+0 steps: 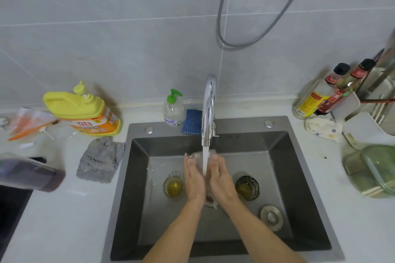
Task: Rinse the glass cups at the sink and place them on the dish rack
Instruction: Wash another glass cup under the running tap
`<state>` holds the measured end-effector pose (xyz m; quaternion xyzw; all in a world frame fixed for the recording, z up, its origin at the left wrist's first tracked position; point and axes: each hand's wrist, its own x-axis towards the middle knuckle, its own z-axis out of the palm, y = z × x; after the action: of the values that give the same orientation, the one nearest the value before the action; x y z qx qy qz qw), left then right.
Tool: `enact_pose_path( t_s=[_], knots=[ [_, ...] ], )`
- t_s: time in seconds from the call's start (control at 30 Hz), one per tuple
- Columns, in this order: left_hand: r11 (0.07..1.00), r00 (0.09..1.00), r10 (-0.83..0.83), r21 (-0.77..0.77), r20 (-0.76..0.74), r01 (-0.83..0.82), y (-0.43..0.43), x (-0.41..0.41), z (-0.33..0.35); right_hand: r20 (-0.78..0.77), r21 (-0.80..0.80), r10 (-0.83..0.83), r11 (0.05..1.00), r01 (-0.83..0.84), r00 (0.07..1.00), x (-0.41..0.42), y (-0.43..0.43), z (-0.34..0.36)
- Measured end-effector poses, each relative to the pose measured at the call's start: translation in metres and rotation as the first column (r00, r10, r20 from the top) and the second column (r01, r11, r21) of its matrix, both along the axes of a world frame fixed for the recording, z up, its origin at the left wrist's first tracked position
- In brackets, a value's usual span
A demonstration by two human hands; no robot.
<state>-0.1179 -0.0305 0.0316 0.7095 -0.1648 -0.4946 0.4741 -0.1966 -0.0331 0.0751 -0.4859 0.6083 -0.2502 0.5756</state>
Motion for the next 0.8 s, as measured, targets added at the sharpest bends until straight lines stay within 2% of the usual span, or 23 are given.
enact_pose_path(
  t_s=[0.13, 0.27, 0.33, 0.43, 0.5, 0.6, 0.7, 0.8],
  knots=[
    [0.995, 0.965, 0.004, 0.100, -0.261, 0.023, 0.001, 0.011, -0.003, 0.047, 0.078, -0.049, 0.996, 0.045, 0.998, -0.004, -0.008, 0.009],
    [0.990, 0.932, 0.004, 0.135, -0.364, 0.049, 0.008, 0.015, 0.022, 0.129, 0.231, 0.032, 0.971, -0.062, 0.991, -0.004, -0.016, 0.006],
    [0.988, 0.959, -0.088, 0.096, -0.270, 0.118, 0.008, 0.010, 0.031, 0.075, 0.177, 0.026, 0.983, -0.039, 0.997, 0.001, -0.015, 0.003],
    [0.980, 0.984, -0.172, 0.104, 0.037, 0.167, 0.005, 0.002, 0.035, -0.038, 0.104, -0.014, 0.994, 0.018, 0.999, 0.007, -0.012, -0.004],
    [0.983, 0.985, -0.155, 0.107, 0.078, 0.146, 0.004, 0.002, 0.030, -0.058, 0.081, -0.004, 0.997, 0.008, 0.998, 0.007, -0.008, -0.014],
    [0.987, 0.992, -0.124, 0.101, -0.007, 0.124, 0.007, 0.004, 0.026, -0.016, 0.046, -0.003, 0.999, 0.004, 1.000, 0.001, -0.007, -0.014],
    [0.994, 0.980, -0.095, 0.039, -0.174, 0.103, 0.010, 0.005, 0.028, 0.191, 0.083, -0.004, 0.996, -0.012, 0.982, -0.005, -0.005, -0.002],
    [0.998, 0.986, -0.059, 0.012, -0.156, 0.062, 0.010, 0.010, 0.025, 0.257, 0.102, 0.060, 0.991, -0.089, 0.965, -0.011, -0.004, -0.010]
  ],
)
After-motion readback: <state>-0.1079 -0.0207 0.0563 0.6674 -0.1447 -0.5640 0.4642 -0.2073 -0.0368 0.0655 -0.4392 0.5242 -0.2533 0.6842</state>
